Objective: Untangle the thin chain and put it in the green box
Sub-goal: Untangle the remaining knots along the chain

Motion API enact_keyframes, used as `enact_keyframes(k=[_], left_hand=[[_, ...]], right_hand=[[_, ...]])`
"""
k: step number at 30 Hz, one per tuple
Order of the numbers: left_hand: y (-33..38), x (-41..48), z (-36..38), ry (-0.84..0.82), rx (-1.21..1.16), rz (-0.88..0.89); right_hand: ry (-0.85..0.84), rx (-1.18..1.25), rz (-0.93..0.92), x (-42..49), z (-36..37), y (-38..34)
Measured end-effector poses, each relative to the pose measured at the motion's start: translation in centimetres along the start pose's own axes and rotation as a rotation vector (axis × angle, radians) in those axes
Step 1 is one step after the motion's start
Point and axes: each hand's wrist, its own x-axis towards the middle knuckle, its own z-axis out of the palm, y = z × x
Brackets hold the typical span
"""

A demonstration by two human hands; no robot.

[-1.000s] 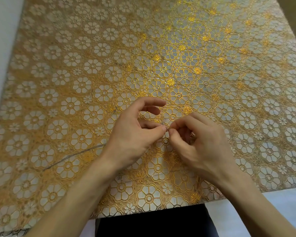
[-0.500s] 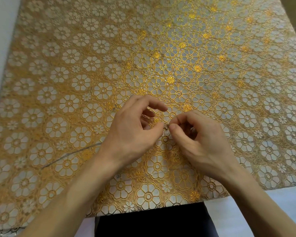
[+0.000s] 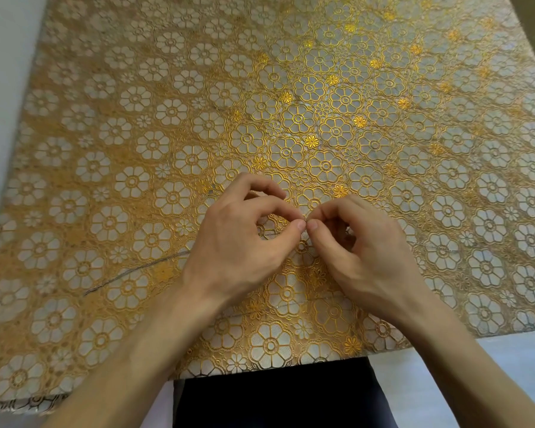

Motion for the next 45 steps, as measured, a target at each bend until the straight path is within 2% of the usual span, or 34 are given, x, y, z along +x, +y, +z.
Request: enact_keyframes(k=[15,23,36,45], left_hand=[[-0.1,0.2,0.3,-0.015,0.054,0.042],[0.2,0.3,0.2,-0.015,-0.034,-0.049],[0.3,0.4,0.1,-0.003,-0.016,-0.036],[-0.1,1.4,-1.2,-0.096,0.159,0.277]], right_hand=[[-0.011,-0.116,-0.062,-0.1,0.0,-0.1],[-0.055,0.061,0.043,-0.1,-0.3,-0.5],[-0.043,0.063,0.041,-0.2,-0.2,-0.3],[-0.075,-0.005,-0.014,0.1,-0.6,-0.2]])
